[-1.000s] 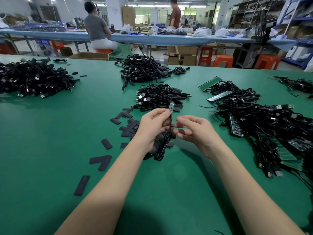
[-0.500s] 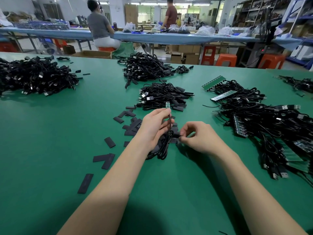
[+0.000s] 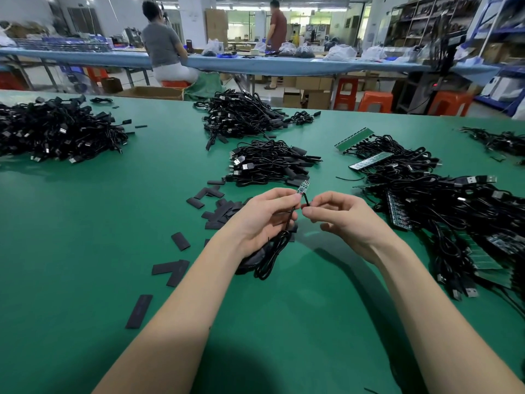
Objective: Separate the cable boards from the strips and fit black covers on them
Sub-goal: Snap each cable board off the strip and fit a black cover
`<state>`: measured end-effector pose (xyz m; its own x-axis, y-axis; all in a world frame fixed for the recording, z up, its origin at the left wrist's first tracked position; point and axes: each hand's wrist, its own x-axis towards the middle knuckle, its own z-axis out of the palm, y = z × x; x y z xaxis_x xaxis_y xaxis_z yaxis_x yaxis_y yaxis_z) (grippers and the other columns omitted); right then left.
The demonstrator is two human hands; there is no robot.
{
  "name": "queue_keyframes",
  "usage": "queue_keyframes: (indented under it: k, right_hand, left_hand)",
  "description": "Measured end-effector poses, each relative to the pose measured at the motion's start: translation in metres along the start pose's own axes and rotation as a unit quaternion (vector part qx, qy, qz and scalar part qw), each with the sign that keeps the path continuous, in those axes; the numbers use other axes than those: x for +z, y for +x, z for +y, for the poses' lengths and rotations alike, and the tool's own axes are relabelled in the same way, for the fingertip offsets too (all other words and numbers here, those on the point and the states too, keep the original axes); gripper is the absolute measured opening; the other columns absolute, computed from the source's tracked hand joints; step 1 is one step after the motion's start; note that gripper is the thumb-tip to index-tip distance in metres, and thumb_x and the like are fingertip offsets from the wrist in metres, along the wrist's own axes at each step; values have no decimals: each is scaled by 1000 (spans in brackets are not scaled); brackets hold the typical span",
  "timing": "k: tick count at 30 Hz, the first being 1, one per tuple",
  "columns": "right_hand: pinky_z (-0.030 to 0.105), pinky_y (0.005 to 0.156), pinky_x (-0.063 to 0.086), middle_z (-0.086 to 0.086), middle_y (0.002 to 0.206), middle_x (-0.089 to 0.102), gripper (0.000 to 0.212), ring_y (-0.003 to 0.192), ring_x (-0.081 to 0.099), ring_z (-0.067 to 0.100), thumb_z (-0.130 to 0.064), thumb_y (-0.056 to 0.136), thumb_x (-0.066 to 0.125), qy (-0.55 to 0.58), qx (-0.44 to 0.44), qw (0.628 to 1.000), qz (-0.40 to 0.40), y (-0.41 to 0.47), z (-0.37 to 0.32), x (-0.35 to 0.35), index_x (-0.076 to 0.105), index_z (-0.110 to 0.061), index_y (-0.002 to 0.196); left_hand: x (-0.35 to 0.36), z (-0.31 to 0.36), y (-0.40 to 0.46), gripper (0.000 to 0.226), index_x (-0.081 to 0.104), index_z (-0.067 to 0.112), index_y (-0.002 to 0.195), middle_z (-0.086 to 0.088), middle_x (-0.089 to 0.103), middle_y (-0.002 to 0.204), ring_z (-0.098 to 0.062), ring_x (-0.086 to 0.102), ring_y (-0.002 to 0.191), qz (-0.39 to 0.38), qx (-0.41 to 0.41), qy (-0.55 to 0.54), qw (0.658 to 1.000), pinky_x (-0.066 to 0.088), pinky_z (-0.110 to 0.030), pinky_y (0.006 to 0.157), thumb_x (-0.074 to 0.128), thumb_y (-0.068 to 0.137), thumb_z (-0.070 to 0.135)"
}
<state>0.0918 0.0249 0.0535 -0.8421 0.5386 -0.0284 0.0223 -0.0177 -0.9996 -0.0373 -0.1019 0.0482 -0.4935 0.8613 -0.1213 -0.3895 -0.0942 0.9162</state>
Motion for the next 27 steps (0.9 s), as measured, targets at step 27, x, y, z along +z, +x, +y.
queue_keyframes:
  k: [27]
  right_hand:
    - [18, 78, 56, 5, 92, 78, 16, 86, 72, 8, -7, 71, 76, 184, -84, 979, -20, -4, -8, -5, 81, -18, 81]
  left_hand:
    - [-2, 9, -9, 3, 70, 9, 81, 0, 58, 71, -7, 51, 56, -87, -66, -51, 993, 47, -17, 53, 69, 82, 6]
